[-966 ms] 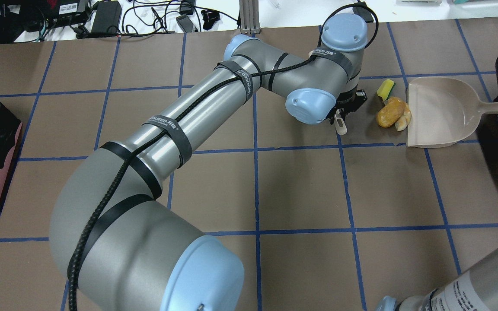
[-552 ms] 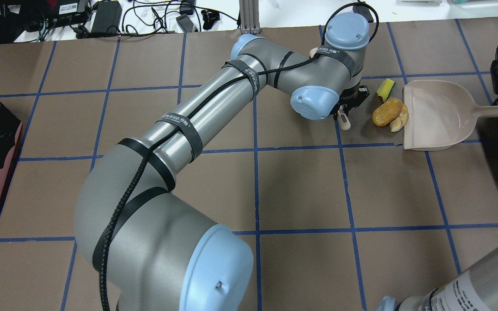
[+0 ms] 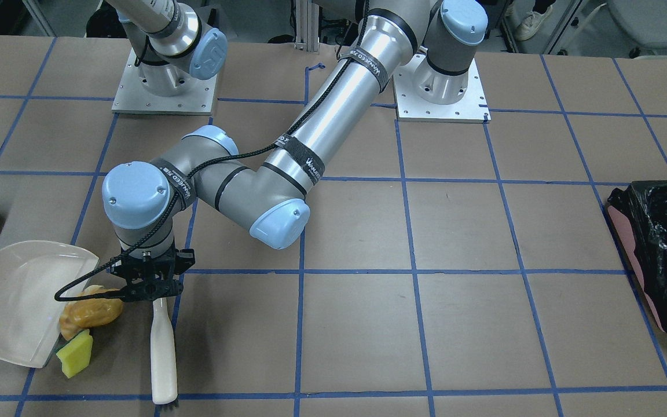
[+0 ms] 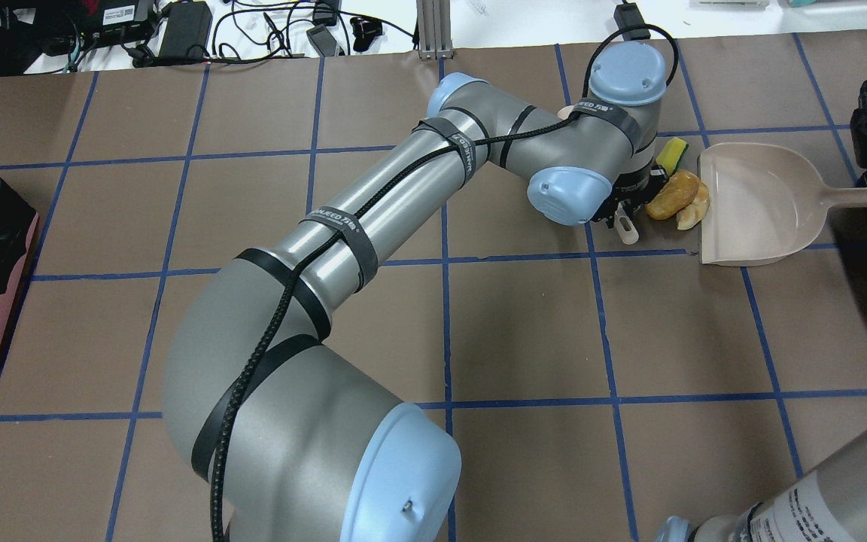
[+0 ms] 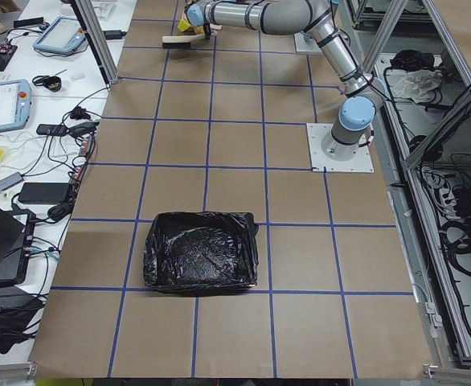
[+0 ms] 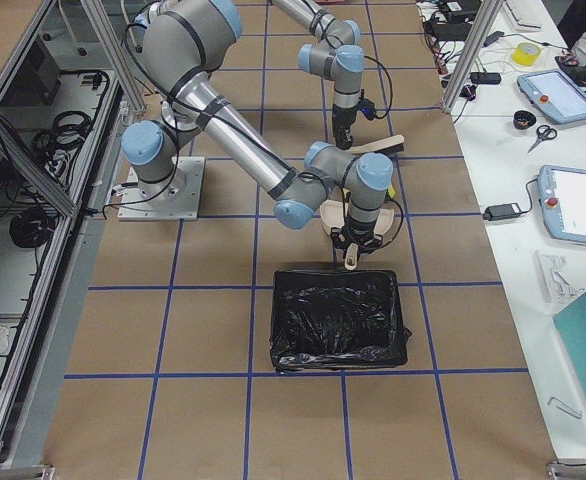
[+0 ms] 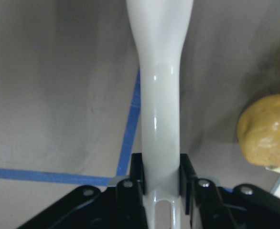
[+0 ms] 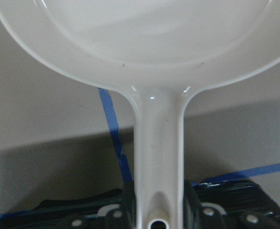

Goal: Sweep and dump trash in nearest bin
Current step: 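Sweep the yellow trash into the dustpan with the left gripper's brush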

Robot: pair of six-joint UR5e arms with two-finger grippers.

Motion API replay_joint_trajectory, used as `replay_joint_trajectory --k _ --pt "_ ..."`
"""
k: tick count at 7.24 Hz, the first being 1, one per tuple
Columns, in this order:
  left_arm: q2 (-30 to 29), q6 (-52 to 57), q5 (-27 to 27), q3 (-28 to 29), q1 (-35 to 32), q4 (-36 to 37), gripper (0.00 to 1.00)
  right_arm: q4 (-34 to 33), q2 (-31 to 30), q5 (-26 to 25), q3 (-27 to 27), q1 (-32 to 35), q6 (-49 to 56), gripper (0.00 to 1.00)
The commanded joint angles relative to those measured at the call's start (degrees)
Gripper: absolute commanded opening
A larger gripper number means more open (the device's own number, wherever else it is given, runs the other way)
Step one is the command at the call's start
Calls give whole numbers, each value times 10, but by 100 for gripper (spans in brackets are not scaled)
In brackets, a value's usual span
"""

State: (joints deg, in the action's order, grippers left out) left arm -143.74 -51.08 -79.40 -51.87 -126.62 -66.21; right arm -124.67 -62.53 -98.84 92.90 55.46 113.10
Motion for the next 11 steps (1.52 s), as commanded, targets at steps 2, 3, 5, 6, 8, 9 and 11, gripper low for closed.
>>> replay_joint_trajectory --k 2,3,5,6,8,9,11 --pt "-7 -18 6 4 -22 4 0 0 0 0 0 0 -5 8" --pt "-10 -13 6 8 -24 6 0 0 0 -2 3 0 -10 8" --pt "-40 -6 11 51 -25 7 0 -1 0 -6 10 0 -17 8" --pt "-52 5 19 65 -30 9 0 -1 0 -8 10 0 -20 9" --pt "-65 25 19 69 -47 34 0 -3 -3 -8 10 0 -37 9" --pt "-71 27 20 69 -56 54 0 -3 -4 -8 10 0 -51 9" --pt "-73 26 29 70 -81 73 0 -3 -5 -8 10 0 -66 9"
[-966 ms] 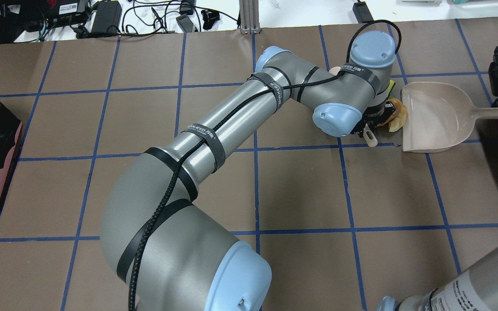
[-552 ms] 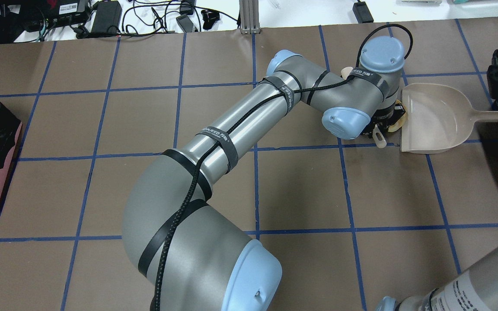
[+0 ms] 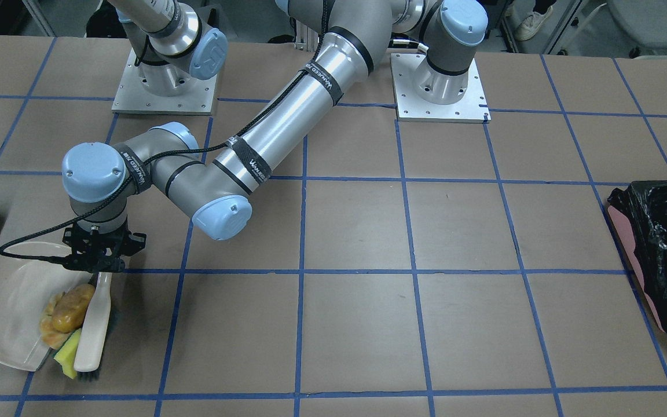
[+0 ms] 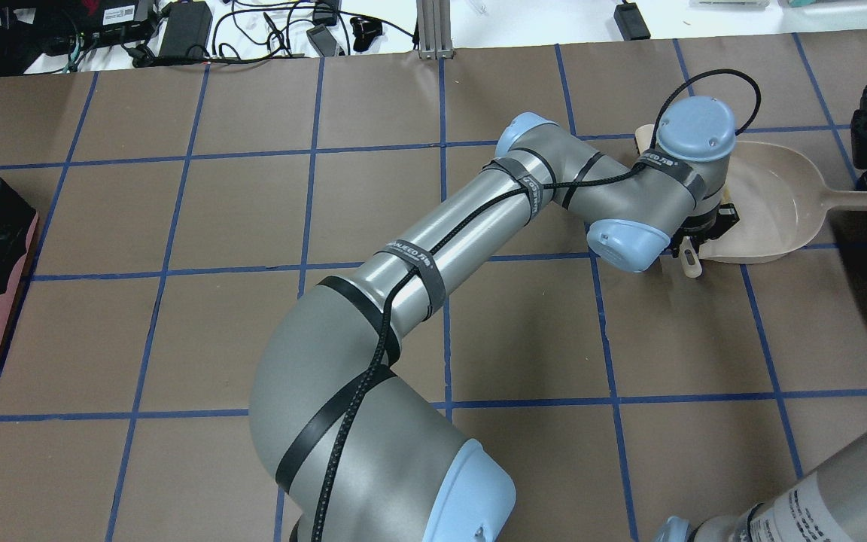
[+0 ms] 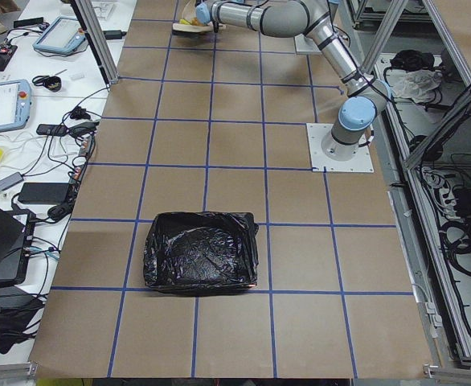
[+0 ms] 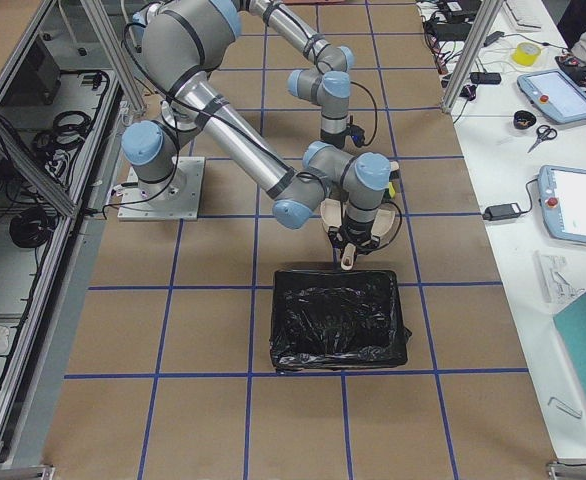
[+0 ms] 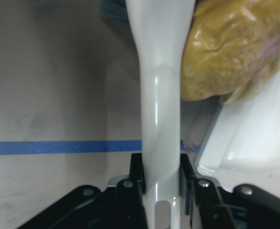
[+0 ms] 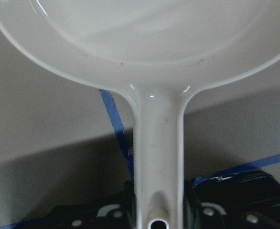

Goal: Sweep and dump trash in nearest bin
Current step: 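Sweep the yellow trash into the dustpan with the left gripper's brush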

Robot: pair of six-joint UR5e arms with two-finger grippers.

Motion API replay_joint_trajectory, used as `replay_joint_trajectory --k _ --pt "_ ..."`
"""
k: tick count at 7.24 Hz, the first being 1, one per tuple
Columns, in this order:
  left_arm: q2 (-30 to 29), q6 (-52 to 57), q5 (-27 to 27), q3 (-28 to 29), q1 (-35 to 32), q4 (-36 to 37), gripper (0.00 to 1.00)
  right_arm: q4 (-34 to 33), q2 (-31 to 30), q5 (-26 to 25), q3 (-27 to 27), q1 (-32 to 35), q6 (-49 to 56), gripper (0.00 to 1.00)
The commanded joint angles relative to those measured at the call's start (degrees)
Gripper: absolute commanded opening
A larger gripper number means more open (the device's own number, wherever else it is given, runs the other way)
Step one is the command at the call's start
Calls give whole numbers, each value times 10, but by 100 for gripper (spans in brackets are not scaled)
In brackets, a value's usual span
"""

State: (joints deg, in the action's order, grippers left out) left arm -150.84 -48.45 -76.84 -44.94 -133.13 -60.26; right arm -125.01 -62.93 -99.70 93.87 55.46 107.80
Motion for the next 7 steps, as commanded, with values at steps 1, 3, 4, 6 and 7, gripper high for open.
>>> replay_joint_trajectory --k 1,3,4,6,7 --pt "-2 -1 11 15 -26 16 0 1 0 1 0 0 -20 9" --pt "-2 -6 27 40 -41 16 0 2 0 1 0 0 -22 9" --pt "-2 -23 28 48 -56 16 0 3 1 2 1 0 -22 9" --pt "12 -45 28 45 -68 9 0 12 -1 3 0 2 -33 9" --pt "35 -23 27 37 -61 -25 0 12 -1 5 0 2 -33 9"
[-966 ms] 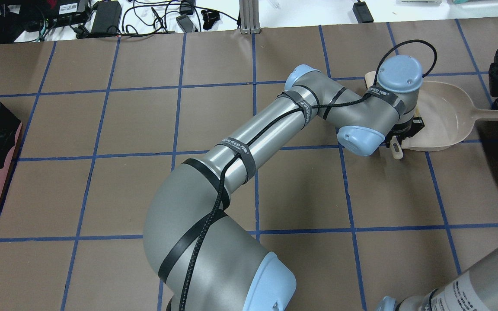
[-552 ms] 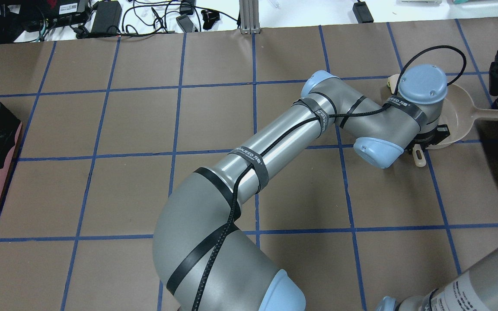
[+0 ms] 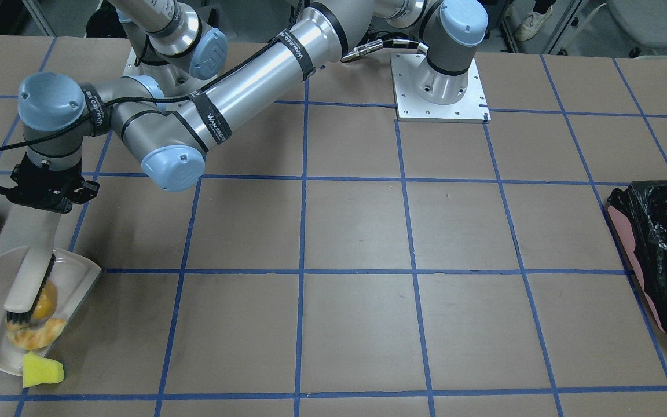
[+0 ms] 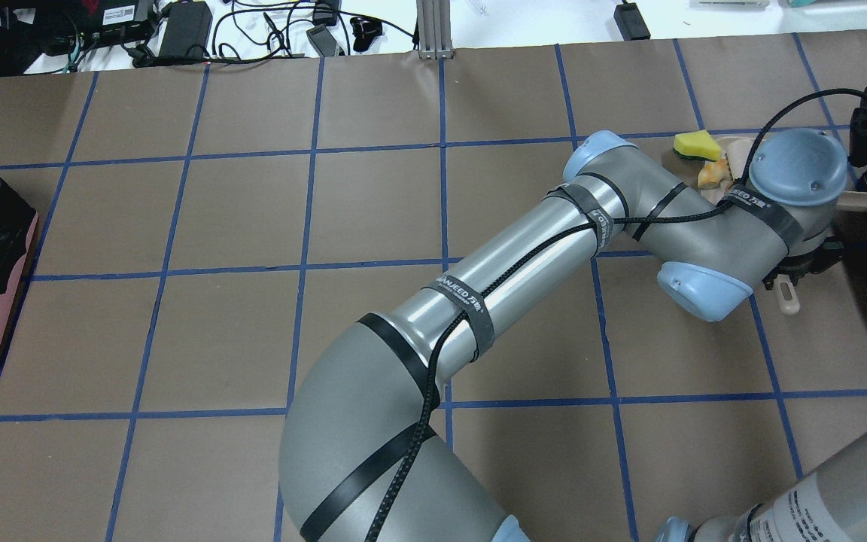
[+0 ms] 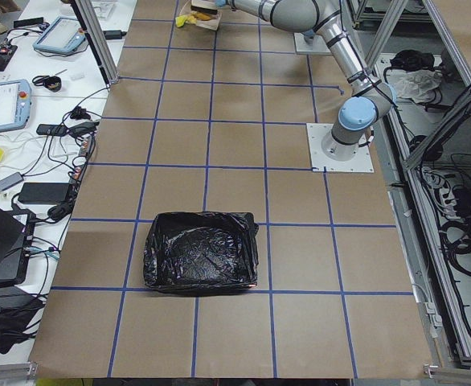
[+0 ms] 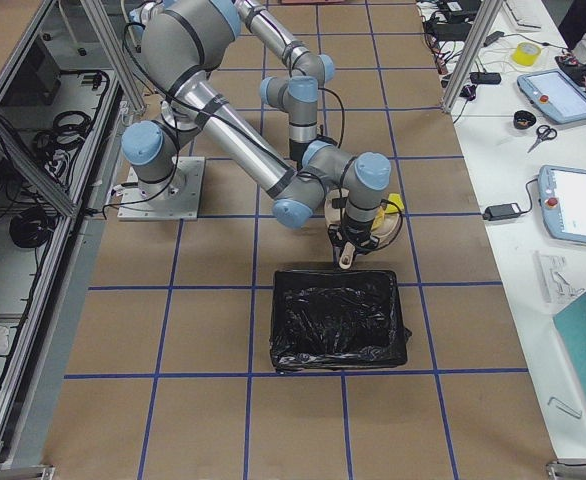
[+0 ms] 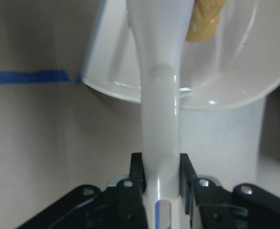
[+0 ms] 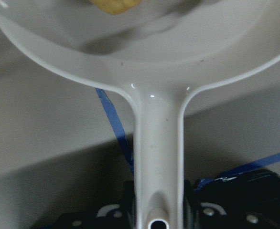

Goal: Sweep and dump trash in nearest bin
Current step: 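Sweep the yellow trash into the dustpan with the left gripper's brush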

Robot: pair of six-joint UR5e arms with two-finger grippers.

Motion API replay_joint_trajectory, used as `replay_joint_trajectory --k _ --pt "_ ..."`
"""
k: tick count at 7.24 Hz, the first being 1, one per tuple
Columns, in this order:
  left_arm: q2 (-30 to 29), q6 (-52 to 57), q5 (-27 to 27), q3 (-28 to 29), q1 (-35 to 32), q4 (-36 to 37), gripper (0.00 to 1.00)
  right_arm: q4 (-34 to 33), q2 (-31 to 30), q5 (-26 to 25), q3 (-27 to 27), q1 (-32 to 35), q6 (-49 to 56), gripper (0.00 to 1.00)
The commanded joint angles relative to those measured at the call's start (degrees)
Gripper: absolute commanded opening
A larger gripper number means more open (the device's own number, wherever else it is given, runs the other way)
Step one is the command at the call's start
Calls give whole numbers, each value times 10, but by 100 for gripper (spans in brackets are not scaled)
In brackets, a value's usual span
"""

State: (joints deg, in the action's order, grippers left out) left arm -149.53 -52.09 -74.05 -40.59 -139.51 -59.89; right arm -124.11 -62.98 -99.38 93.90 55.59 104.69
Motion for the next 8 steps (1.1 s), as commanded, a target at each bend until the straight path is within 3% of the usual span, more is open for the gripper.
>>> replay_joint_trajectory --k 1,2,5,8 --pt "36 60 -7 -20 31 -58 0 3 0 3 0 1 3 9" --pt "37 107 -12 -36 61 -59 0 3 -1 4 0 2 9 9" --pt "7 209 -125 -27 85 -45 0 1 0 12 -3 11 57 9" --pt "-18 262 -148 -6 127 -32 0 2 5 20 -1 11 69 9"
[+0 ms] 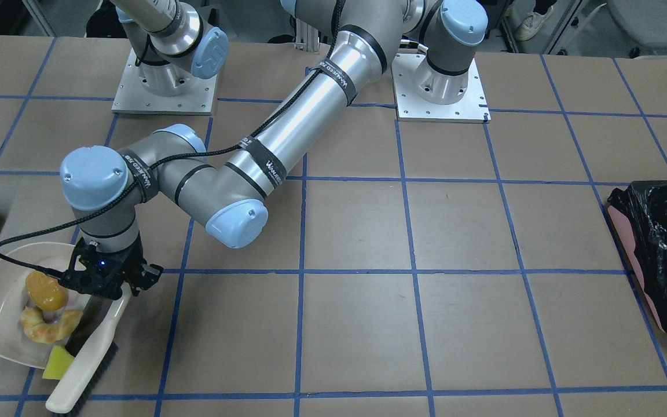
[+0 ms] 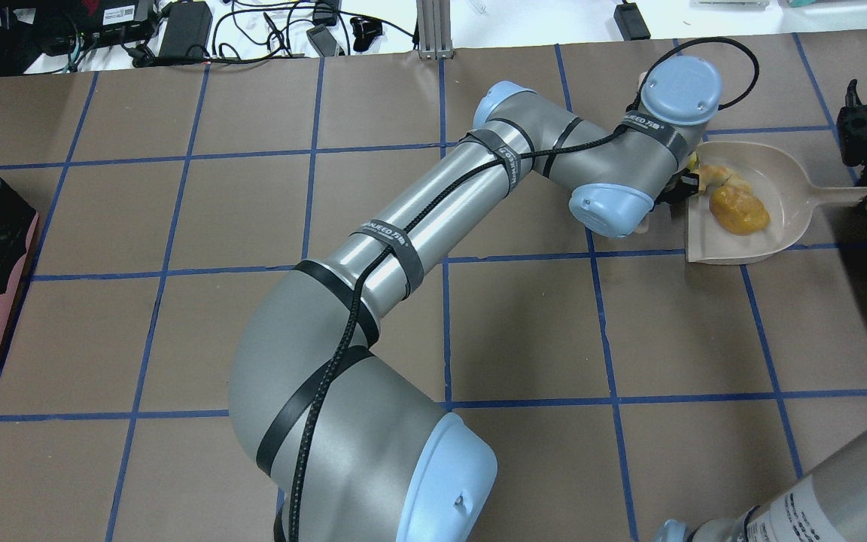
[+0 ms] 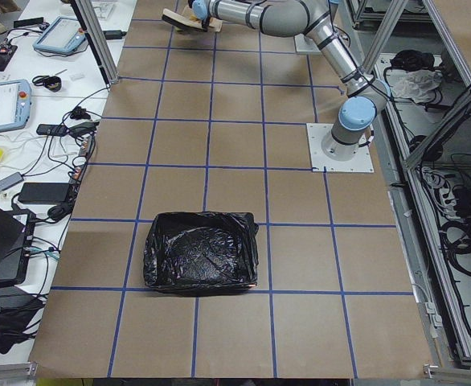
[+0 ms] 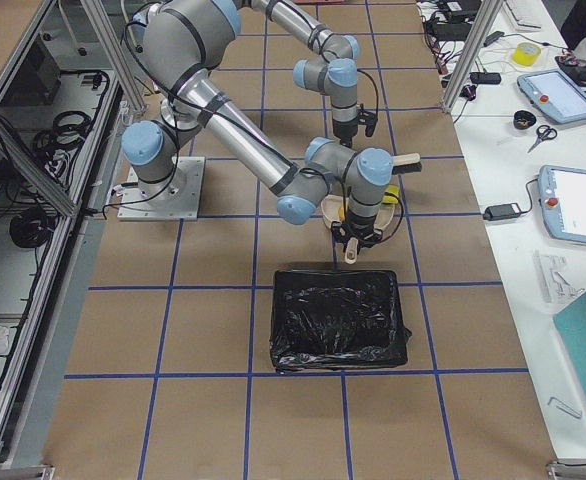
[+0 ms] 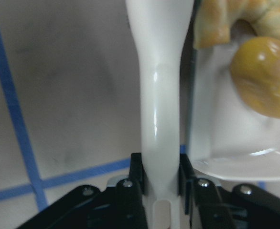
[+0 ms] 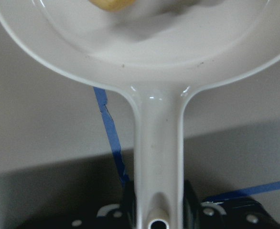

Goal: Sweep and dump trash in nearest bin
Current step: 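Sweep the yellow trash into the dustpan with the left gripper's brush, then sweep the yellow sponge into the dustpan with the brush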

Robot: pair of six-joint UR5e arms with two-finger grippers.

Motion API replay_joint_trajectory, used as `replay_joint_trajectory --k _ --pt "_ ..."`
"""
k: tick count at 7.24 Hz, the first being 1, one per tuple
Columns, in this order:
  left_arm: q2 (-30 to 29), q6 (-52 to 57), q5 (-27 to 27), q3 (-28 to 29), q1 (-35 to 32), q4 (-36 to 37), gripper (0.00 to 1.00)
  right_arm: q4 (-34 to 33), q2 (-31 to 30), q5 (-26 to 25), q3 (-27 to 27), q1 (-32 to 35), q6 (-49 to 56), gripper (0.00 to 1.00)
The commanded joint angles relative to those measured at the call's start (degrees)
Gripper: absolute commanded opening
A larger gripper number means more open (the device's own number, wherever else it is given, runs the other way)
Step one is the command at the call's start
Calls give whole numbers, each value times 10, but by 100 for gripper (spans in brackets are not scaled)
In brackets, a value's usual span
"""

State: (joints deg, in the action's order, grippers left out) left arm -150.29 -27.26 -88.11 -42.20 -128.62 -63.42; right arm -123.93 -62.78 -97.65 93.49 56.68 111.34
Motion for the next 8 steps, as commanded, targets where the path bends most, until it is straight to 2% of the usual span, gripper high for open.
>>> replay_joint_trajectory --k 1,3,8 --pt "-18 12 -9 21 18 6 0 0 -2 2 3 0 2 9" --pt "-34 5 -8 41 18 17 0 0 -1 0 2 0 1 9" --pt "-40 -35 28 41 8 45 0 0 0 11 4 0 -10 9"
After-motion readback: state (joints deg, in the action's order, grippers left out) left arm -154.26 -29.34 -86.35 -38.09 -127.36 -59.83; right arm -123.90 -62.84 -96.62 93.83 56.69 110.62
